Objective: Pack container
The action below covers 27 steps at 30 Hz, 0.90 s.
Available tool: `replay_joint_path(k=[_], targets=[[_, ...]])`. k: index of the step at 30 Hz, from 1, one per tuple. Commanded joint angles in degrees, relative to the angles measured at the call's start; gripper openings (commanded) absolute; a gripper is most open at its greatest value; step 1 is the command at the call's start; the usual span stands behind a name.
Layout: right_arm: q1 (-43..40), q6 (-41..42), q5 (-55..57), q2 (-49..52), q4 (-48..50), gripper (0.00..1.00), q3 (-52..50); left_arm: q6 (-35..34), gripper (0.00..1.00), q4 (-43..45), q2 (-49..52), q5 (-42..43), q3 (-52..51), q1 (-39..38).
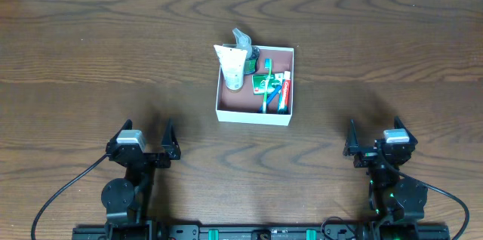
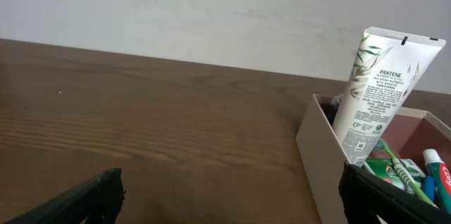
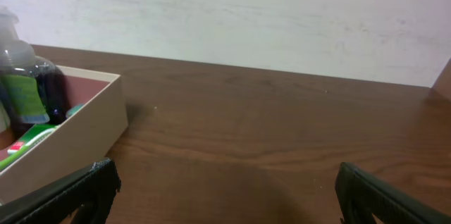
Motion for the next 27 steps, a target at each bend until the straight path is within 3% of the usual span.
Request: replay_joint_path(k=[1, 27], targets=[[-0.42, -0.92, 0.0, -0.44, -0.24, 0.99, -0.11, 0.94, 0.98, -2.32, -0.26, 0.17, -0.76, 0.04], [-0.42, -0.92, 0.0, -0.44, -0.24, 0.99, -0.11, 0.94, 0.98, -2.32, -0.26, 0.17, -0.76, 0.04]])
